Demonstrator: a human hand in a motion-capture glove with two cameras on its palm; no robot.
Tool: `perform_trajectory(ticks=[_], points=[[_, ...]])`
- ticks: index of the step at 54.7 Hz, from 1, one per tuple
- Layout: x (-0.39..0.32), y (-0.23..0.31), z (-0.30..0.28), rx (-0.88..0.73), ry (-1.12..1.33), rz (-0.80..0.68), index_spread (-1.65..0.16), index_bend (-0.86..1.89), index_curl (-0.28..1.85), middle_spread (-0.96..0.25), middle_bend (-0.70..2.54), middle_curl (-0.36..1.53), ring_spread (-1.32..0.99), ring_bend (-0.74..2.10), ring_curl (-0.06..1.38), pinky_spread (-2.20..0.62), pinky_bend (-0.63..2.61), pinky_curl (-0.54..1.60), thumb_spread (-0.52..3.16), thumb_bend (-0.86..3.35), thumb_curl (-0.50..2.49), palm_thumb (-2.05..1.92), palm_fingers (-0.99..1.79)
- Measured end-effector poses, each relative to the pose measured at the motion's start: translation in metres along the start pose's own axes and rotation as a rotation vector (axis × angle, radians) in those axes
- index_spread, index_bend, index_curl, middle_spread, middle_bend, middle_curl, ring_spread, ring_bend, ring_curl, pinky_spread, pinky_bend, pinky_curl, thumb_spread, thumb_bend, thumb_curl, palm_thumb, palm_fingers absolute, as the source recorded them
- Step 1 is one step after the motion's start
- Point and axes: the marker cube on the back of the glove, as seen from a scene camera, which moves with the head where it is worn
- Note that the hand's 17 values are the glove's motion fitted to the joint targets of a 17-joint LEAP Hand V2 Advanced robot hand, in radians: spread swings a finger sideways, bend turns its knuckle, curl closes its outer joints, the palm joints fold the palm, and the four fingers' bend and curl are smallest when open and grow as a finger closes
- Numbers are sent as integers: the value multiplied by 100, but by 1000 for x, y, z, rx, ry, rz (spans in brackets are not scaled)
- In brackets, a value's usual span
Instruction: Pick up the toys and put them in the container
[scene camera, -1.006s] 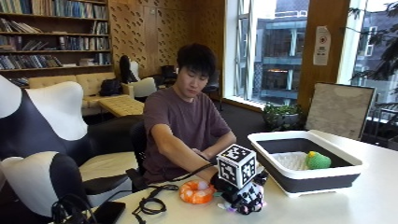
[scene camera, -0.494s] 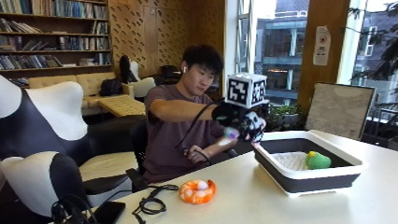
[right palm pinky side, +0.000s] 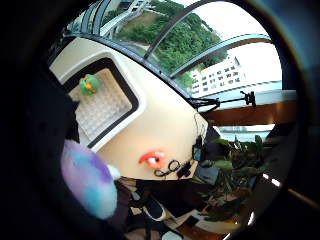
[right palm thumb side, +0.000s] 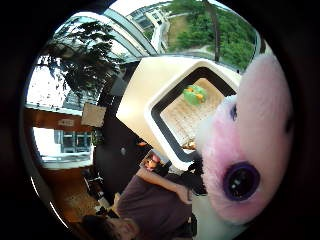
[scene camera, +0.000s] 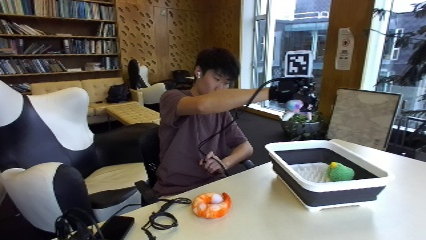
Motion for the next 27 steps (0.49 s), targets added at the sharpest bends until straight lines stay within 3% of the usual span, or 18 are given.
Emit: perform_trajectory(ticks=[4,10,16,21,27], points=[[-28,-11,18,-14,72,-49,-30,105,104,-21,139,98,-47,139,83,-40,115,67,64,1,90,56,83],[-53,-32,39,-3,80,28,-30,105,107,-21,139,99,-46,139,84,-40,115,68,63,0,93,57,81],[-75,-41,58,1,70,-66,-30,104,110,-20,140,99,-46,140,84,-40,115,68,64,-1,95,57,79],[-75,-53,76,26,135,9,-30,103,111,-20,140,99,-46,140,85,-39,115,68,64,-1,97,57,78],[-80,-50,98,-71,160,-91,-30,97,113,-20,138,98,-45,141,85,-39,115,69,67,-2,97,55,72]])
